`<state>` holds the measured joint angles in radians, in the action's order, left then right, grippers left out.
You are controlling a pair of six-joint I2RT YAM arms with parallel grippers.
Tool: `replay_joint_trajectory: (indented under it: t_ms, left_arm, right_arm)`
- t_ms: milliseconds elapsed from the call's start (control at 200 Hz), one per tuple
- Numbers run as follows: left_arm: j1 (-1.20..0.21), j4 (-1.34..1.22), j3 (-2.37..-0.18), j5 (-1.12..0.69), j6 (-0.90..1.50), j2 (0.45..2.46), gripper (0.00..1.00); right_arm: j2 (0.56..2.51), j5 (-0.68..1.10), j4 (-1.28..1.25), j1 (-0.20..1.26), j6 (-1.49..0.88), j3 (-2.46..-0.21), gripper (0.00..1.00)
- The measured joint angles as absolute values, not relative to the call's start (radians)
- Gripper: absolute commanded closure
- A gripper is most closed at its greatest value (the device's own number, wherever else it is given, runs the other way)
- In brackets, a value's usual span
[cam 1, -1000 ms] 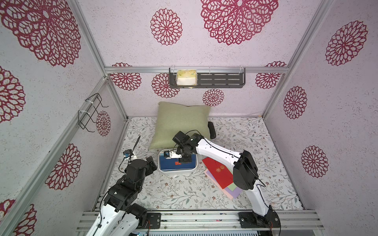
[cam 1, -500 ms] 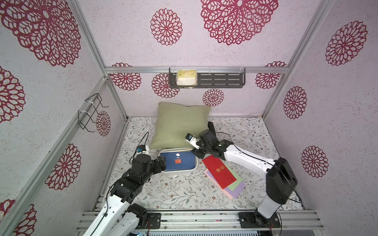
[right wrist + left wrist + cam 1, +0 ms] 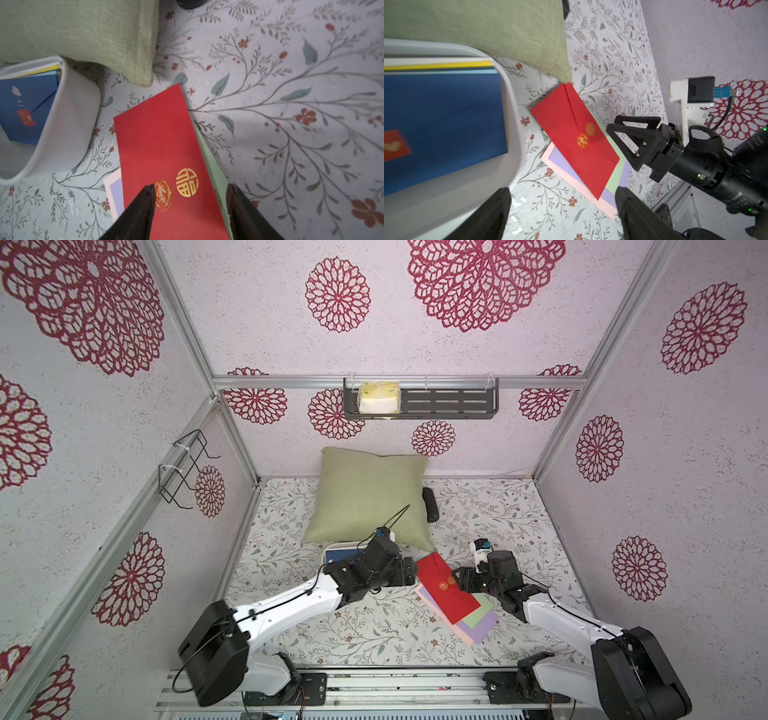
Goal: Put the sealed envelopes into the storage box
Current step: Pick up the envelope from the center of the board.
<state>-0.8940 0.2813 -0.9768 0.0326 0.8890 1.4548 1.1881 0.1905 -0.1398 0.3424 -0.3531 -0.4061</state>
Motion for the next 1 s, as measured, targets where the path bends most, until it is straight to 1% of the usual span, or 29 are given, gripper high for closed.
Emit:
replay_joint_trajectory:
  t_ms: [200,385,530,745,835,995]
  left_arm:
    - [-0.963,0.244,-1.113,-0.009,0.932,1.712,0.29]
    - [-0.967,0.229,-1.161,-0.052,0.953,1.849,0.42]
    - [-0.967,0.222,-1.191,-0.082,0.96,1.919,0.48]
    - [-0.967,0.206,-1.228,-0.11,0.963,1.993,0.52]
    - [-0.967,0.197,-1.242,-0.118,0.965,2.002,0.53]
    - [-0.967,0.202,-1.244,-0.115,0.965,2.006,0.57]
  right_arm:
    - [1.204,0.266,-0.232,0.297,-0.419,-0.332,0.41]
    - [1.271,0.337,-0.294,0.278,-0.441,-0.331,0.41]
    - [1.298,0.37,-0.318,0.273,-0.447,-0.331,0.42]
    - [1.318,0.398,-0.332,0.271,-0.449,-0.331,0.42]
    - [1.321,0.404,-0.336,0.271,-0.45,-0.331,0.42]
    - [1.321,0.397,-0.335,0.266,-0.456,-0.331,0.41]
